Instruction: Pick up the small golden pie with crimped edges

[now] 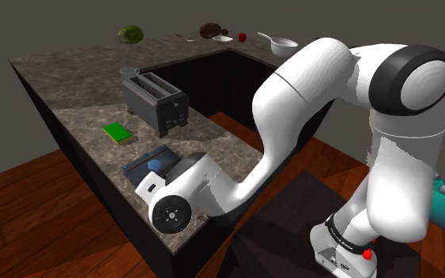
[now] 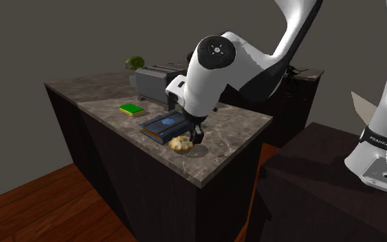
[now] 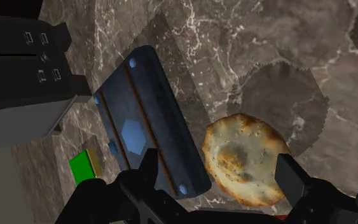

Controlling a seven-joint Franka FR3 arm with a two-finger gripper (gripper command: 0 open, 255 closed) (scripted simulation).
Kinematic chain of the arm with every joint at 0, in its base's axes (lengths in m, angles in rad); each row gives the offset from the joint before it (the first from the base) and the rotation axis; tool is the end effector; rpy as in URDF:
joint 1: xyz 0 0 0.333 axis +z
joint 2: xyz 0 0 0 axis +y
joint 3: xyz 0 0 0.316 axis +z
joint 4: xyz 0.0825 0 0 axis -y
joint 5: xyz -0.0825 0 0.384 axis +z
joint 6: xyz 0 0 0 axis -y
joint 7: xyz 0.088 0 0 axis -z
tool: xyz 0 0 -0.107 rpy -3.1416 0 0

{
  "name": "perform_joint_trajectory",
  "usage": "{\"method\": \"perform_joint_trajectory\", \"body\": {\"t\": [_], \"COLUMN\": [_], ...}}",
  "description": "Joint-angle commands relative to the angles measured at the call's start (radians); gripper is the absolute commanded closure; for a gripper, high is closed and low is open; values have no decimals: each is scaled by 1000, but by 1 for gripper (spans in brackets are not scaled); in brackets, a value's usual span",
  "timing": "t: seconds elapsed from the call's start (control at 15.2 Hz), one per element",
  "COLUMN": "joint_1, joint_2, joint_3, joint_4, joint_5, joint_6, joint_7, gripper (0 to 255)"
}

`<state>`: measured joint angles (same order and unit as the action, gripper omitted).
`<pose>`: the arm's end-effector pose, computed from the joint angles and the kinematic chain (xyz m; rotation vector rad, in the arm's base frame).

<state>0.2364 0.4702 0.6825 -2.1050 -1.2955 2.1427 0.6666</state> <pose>0.3754 0.4230 0.2255 2.1281 1.3440 0.4627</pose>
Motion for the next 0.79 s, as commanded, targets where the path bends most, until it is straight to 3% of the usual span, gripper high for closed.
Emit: {"method": "perform_joint_trajectory", "body": {"t": [0.0,0.66,0.73], "joint_1": [54,88,89], "joint_2": [74,166,168], "joint_3": [-28,-70,-70], "joint_4": [38,67,69], "joint_5": [-89,-165,-164], "joint_6": [-25,-24,-25], "joint_7": [21,87,86], "gripper": [0,0,255]}}
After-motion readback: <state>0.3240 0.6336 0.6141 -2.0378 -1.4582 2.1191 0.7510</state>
